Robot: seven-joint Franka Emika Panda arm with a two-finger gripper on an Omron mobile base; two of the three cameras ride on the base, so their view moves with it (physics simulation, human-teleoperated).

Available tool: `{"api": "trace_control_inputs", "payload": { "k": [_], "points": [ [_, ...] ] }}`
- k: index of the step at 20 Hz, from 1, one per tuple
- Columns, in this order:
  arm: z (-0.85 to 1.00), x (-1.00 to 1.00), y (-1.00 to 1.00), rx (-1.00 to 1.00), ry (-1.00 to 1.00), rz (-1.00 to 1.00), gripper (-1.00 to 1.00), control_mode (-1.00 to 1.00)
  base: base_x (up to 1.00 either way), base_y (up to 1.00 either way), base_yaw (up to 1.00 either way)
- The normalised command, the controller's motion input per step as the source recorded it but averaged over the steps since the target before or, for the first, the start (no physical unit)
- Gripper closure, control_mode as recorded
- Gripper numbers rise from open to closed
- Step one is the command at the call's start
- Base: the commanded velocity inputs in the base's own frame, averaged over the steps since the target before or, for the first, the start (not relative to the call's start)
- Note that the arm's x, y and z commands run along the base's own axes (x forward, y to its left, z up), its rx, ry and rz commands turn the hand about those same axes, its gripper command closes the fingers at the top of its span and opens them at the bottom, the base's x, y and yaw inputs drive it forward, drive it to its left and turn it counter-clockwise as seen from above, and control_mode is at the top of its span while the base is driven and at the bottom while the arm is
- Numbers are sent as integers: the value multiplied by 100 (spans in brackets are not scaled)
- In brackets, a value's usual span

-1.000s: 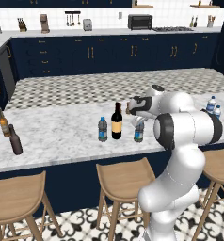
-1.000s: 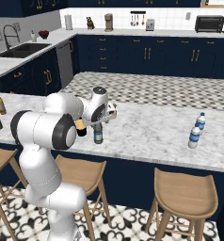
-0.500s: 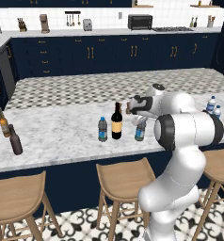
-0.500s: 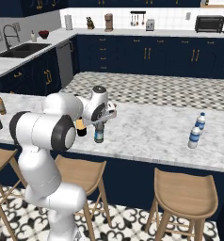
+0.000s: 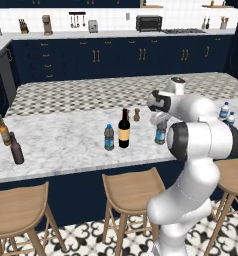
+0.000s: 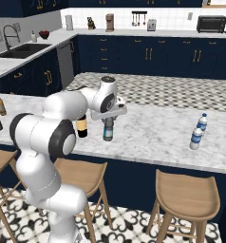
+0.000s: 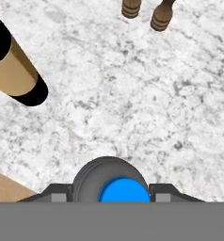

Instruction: Move the plastic bottles in the middle to the plastics group, and the glass bottles in the middle to the glass group.

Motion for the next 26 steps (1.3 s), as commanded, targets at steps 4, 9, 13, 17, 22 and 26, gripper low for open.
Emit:
{"api": "trace_control_inputs", "payload": {
  "k": [4, 9, 13, 17, 22, 26],
  "points": [
    [11, 0, -90, -4, 2, -11, 100, -100, 0, 0, 0],
    [0, 0, -93, -4, 3, -15, 100, -100, 0, 0, 0],
    [0, 0, -76, -10, 2, -17, 100, -100, 0, 0, 0],
    [0, 0, -67, -8, 0, -16, 100, -100, 0, 0, 0],
    [0, 0, -66, 1, -5, -10, 100, -100, 0, 0, 0],
    [0, 0, -62, 10, -15, -1, 100, -100, 0, 0, 0]
  ]
}}
